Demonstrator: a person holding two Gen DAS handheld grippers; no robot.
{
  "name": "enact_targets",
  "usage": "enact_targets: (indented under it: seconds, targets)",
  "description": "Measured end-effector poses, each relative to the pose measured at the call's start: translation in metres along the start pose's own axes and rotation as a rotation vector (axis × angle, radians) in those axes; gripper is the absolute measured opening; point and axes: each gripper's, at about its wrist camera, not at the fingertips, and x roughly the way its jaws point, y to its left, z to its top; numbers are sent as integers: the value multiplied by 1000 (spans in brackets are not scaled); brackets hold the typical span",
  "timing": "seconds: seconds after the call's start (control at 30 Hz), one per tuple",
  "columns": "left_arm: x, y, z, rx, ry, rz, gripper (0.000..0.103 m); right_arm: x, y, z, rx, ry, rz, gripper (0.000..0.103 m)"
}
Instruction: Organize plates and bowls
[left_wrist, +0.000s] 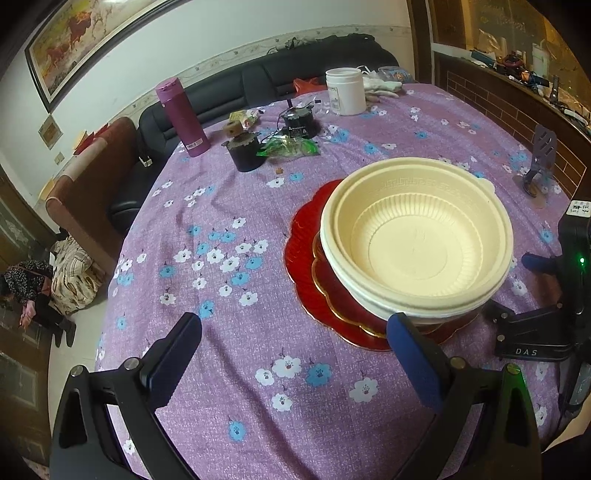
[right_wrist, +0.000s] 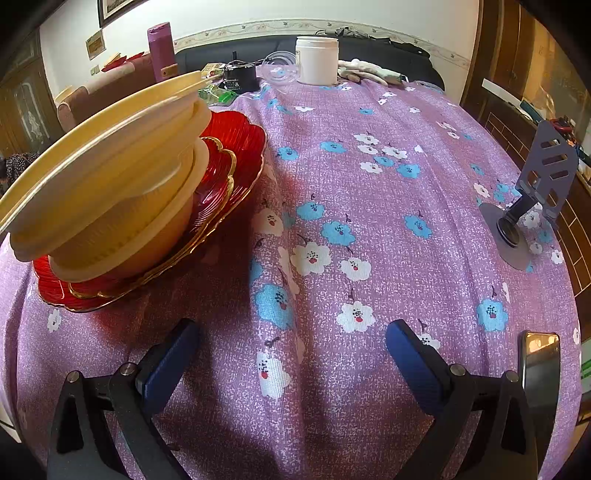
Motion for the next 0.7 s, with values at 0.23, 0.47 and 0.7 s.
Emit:
enact_targets:
  seconds: [0.23,0.47,0.7]
  targets:
    - [4,8,-3,-33,13,-6,100,0,0,0,0,0,0,102]
    - [7,12,-4,-52,25,-21,100,0,0,0,0,0,0,102]
    - [4,16,-6,-62,25,-28,100,0,0,0,1,0,0,102]
